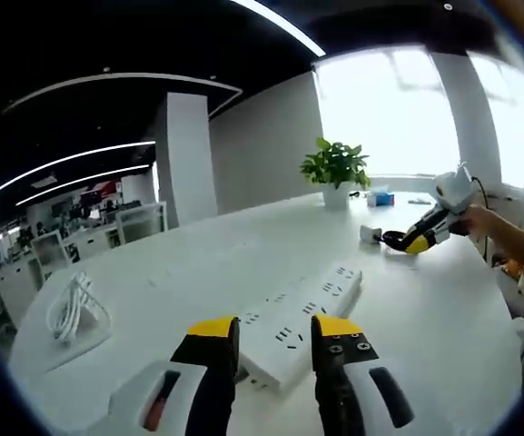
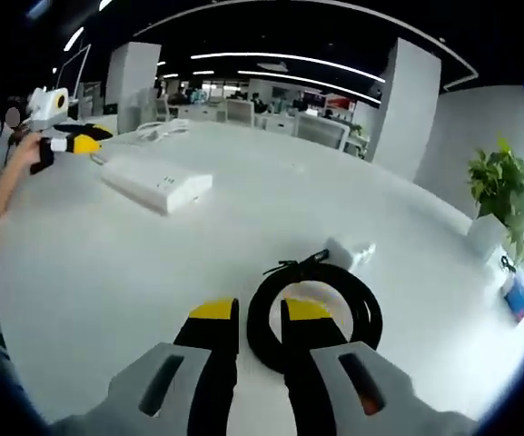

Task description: Straighten the power strip on the desk, plug the charger into it

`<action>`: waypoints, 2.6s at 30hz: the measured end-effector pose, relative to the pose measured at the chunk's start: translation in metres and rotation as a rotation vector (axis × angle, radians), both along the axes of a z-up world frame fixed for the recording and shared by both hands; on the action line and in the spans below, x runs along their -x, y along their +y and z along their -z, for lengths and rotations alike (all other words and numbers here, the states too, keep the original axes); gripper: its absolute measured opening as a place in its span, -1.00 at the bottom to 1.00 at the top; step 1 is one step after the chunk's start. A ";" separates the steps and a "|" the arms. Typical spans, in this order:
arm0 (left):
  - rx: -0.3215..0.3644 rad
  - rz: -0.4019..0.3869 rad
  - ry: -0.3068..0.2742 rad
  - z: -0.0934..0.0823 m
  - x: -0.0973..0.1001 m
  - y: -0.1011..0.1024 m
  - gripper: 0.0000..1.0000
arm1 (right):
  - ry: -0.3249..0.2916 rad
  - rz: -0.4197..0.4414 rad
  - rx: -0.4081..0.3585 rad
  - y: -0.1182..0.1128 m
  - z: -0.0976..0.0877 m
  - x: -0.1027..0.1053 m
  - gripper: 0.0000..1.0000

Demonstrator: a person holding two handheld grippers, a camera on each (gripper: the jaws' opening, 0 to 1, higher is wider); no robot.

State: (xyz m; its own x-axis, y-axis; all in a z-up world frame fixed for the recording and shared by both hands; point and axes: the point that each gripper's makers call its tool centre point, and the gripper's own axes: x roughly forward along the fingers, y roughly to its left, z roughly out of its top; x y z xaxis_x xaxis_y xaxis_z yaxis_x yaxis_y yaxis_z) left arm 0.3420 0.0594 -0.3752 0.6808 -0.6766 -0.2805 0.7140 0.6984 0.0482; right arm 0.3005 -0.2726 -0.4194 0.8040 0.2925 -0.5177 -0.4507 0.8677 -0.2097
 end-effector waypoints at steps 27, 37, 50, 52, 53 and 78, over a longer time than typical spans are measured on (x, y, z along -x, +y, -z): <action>0.050 -0.016 0.007 -0.008 -0.002 0.007 -0.35 | 0.100 -0.021 -0.070 0.015 0.011 -0.004 -0.77; 0.044 -0.013 0.011 -0.008 -0.002 0.005 -0.34 | 0.138 0.024 -0.203 0.015 0.008 -0.005 -0.80; 0.046 -0.017 0.014 -0.007 -0.002 0.006 -0.34 | 0.186 0.056 -0.527 0.025 -0.009 -0.005 -0.82; 0.045 -0.016 0.013 -0.007 -0.002 0.006 -0.34 | 0.198 0.057 -0.585 0.026 -0.013 -0.005 -0.82; 0.046 -0.016 0.012 -0.008 -0.002 0.006 -0.34 | 0.202 0.055 -0.602 0.025 -0.014 -0.005 -0.82; 0.021 -0.013 0.003 -0.008 -0.001 0.006 -0.33 | 0.223 0.025 -0.821 0.030 -0.033 0.008 -0.82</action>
